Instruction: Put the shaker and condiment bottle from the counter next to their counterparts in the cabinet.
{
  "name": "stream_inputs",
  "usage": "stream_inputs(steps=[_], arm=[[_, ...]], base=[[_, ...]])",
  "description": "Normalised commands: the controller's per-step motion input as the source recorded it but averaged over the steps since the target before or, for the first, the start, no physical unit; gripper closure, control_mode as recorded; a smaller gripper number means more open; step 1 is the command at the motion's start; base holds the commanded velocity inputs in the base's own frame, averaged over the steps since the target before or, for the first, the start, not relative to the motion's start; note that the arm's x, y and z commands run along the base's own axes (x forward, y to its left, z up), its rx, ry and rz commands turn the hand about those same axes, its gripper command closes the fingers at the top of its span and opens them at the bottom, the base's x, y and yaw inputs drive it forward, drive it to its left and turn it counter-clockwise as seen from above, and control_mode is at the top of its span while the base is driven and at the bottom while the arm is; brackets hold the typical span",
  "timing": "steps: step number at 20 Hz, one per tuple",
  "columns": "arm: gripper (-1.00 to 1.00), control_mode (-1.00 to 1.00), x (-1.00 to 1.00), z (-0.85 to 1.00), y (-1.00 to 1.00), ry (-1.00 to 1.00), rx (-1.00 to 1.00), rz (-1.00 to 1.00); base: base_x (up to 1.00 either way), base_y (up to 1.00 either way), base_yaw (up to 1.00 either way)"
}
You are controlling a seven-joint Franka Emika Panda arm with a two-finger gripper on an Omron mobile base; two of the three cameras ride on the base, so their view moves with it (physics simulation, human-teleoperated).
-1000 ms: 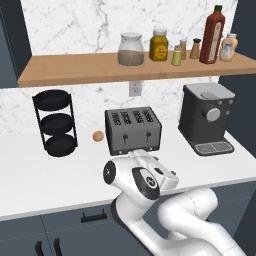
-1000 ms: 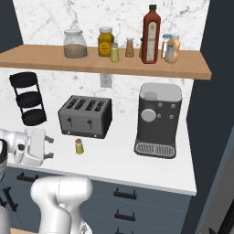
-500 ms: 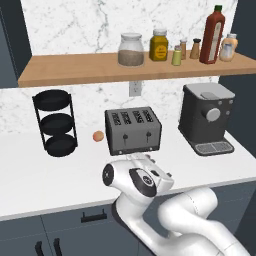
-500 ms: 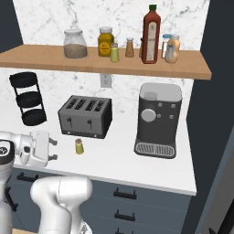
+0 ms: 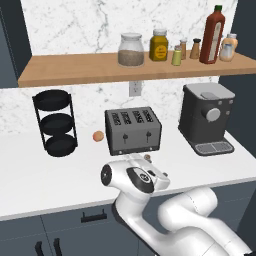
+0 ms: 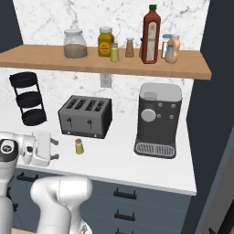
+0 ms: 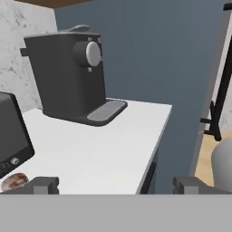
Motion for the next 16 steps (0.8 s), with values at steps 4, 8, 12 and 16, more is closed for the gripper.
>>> stream_inputs(steps=[4, 8, 12, 16], arm=[[-1.00, -1.00, 0.14, -0.01, 0.04, 0.01, 0.00, 0.00], [-1.00, -1.00, 0.30, 0.00, 0.00, 0.00, 0.00, 0.00], [-1.00, -1.00, 0.22, -0.04, 0.00, 0.00, 0.00, 0.00], [-1.00, -1.00, 0.13, -0.07, 0.00, 0.00, 0.00, 0.00]], base=[[0.00, 0.00, 0.00], [0.00, 0.00, 0.00], [0.00, 0.00, 0.00], [0.00, 0.00, 0.00]])
